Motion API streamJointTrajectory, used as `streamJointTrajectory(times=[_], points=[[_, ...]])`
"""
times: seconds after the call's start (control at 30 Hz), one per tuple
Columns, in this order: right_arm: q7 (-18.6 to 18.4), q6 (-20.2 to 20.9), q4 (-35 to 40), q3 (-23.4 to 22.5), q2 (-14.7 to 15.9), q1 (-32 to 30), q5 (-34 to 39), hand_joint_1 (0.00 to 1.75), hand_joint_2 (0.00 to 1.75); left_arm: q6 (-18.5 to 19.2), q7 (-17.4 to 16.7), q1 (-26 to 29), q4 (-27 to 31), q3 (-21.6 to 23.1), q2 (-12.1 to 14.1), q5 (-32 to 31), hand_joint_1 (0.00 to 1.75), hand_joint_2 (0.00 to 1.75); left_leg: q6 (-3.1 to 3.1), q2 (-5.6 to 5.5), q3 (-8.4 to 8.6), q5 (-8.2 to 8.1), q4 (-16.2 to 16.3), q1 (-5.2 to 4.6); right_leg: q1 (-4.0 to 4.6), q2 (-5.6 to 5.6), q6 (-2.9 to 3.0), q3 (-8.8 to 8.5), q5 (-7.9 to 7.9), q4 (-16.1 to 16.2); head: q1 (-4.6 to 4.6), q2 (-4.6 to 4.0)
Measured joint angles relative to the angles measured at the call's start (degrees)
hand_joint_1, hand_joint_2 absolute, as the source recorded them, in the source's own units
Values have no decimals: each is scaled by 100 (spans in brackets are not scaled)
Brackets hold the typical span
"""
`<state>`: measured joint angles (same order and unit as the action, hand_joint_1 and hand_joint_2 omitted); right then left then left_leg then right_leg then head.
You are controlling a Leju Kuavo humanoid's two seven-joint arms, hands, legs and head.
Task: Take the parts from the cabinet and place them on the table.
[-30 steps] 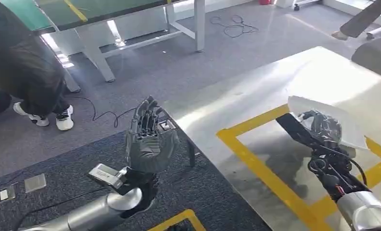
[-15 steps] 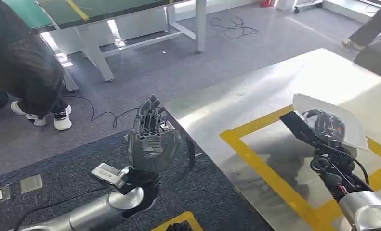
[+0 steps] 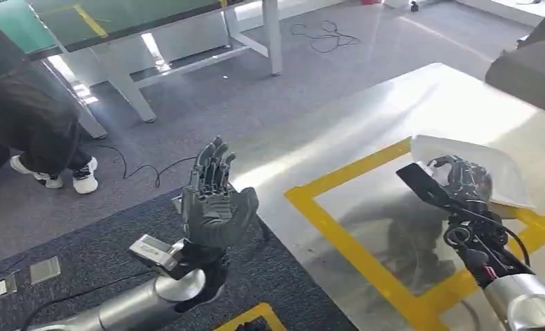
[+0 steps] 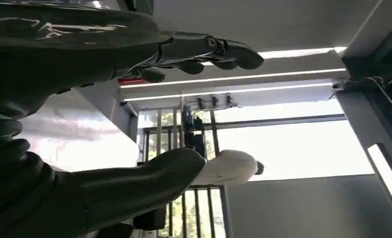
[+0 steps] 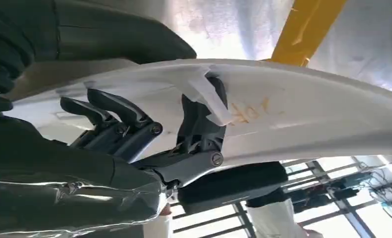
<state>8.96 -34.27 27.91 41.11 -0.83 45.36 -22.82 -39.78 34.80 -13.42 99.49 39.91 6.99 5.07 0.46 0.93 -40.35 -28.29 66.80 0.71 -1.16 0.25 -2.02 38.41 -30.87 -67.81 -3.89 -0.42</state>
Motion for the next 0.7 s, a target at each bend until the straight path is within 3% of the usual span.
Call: streamJointTrajectory(times=[0.1,0.2,0.33,0.7], points=[[-20,-11,4,0,-4,2,-2,175,175,0,0,0,0,0,0,0,0,175,-18,2,35,9,-55,0,4,-2,22,-16,-13,10,-17,0],[-22,-13,4,0,-4,3,0,175,175,0,0,0,0,0,0,0,0,175,-142,2,71,36,-134,1,6,-8,59,-38,2,52,-17,0],[-22,-13,4,0,-4,2,0,175,175,0,0,0,0,0,0,0,0,175,-208,2,148,82,-262,1,8,-11,103,-118,52,181,-15,0],[-57,-11,4,-2,-4,-1,0,175,175,0,0,3,0,0,0,7,0,175,-190,4,347,188,-573,0,10,-10,75,-354,190,562,2,0]])
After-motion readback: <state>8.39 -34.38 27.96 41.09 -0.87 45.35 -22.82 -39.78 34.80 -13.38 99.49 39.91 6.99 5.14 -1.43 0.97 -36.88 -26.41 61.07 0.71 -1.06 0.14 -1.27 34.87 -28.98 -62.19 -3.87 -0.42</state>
